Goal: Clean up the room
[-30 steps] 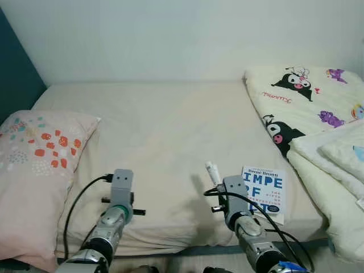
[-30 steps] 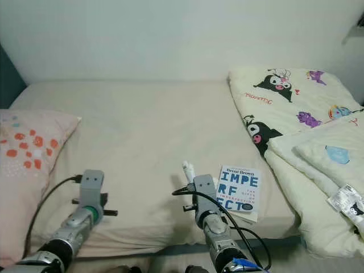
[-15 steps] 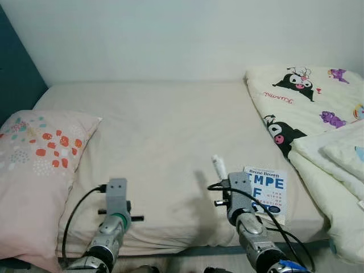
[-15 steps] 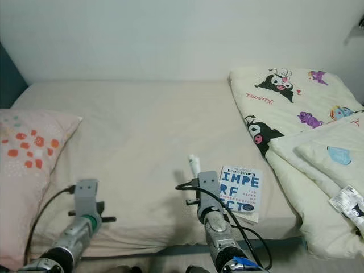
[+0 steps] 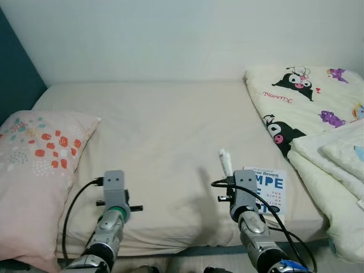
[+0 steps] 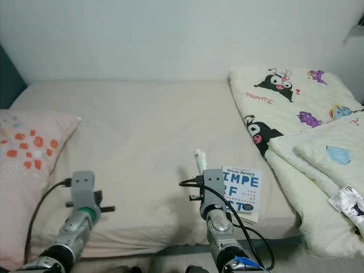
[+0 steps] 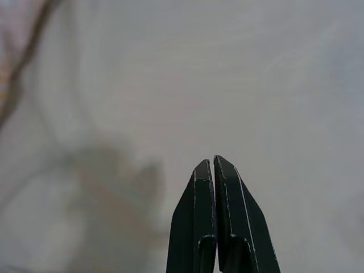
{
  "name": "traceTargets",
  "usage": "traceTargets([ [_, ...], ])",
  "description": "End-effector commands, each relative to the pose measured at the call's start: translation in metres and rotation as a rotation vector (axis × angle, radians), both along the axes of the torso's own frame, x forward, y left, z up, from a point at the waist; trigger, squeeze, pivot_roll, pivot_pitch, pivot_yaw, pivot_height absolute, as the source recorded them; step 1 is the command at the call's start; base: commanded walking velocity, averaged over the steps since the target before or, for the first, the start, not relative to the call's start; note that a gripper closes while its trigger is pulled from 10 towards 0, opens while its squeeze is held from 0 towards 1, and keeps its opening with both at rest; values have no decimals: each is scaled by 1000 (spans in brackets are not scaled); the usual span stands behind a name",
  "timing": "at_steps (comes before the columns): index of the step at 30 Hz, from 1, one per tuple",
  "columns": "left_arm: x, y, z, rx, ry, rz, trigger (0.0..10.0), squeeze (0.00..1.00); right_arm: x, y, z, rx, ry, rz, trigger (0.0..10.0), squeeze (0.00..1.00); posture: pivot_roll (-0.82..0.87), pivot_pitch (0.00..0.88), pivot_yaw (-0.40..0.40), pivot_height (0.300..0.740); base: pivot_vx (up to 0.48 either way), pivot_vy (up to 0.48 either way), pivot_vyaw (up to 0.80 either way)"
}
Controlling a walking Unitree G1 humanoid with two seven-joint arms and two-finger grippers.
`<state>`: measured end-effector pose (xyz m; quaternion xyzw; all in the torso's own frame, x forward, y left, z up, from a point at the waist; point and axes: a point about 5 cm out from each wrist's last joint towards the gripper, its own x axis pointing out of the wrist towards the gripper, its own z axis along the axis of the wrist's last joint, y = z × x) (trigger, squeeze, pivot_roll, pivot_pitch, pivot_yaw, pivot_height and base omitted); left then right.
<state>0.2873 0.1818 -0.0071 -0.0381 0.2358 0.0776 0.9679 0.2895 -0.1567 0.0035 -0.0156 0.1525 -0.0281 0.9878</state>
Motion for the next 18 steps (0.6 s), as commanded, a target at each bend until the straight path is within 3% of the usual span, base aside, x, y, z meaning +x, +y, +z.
traceTargets([
  [1,1,-1,1,-17,-20,-2,10000,0,4,-4,5,5,-32,-34,10000,0,58,0,52,740,0,0,0],
  [8,17,-14,24,53,-190,-114,10000,0,10,2,9,-11,-20,16,10000,0,57,0,49,740,0,0,0],
  [14,14,-12,20,30,-156,-86,10000,0,9,1,8,-18,-10,14,10000,0,60,0,46,740,0,0,0],
  [18,9,-19,11,32,-100,-155,10000,0,7,3,6,-13,-11,29,10000,0,68,0,49,740,0,0,0],
])
